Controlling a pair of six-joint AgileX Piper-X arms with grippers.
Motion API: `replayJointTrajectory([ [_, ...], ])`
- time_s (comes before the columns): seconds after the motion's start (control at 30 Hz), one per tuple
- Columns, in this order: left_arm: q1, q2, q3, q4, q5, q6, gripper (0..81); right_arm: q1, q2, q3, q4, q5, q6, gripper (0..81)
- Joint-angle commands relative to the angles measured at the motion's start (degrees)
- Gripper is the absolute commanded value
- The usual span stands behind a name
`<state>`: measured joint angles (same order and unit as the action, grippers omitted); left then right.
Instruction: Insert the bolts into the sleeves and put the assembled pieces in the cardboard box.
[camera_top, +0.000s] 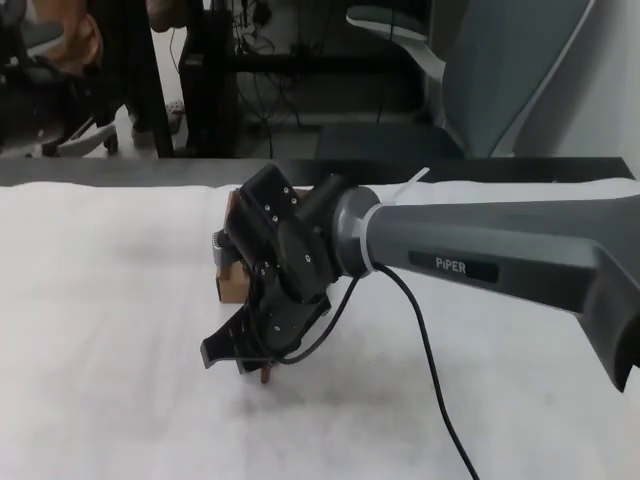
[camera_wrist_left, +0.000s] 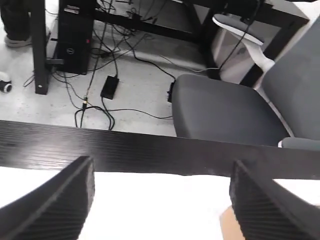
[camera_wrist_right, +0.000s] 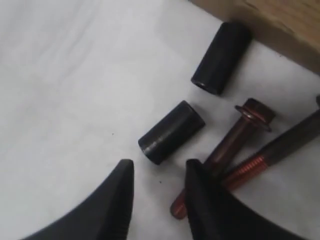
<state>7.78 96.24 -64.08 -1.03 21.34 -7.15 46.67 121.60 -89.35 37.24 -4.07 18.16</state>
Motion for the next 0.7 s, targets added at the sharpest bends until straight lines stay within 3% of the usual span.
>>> replayJointTrajectory([
  [0.0,-0.69,-0.76,-0.22,-0.48,1.00,-0.13,70.0,-0.51,-0.10,-0.68,-1.88,0.76,-0.33,33.6],
  [0.47,-1.22,-1.10,-0.12,3.90,1.15,0.05,70.0,-0.86,3.72,-0.84,-2.60,3.20,10.30,36.1],
  [0.67,-2.72,-7.30,4.75,5.10,4.00,3.63,70.0,-0.89,5.14,-0.99,-2.25,4.70,11.84,35.8],
])
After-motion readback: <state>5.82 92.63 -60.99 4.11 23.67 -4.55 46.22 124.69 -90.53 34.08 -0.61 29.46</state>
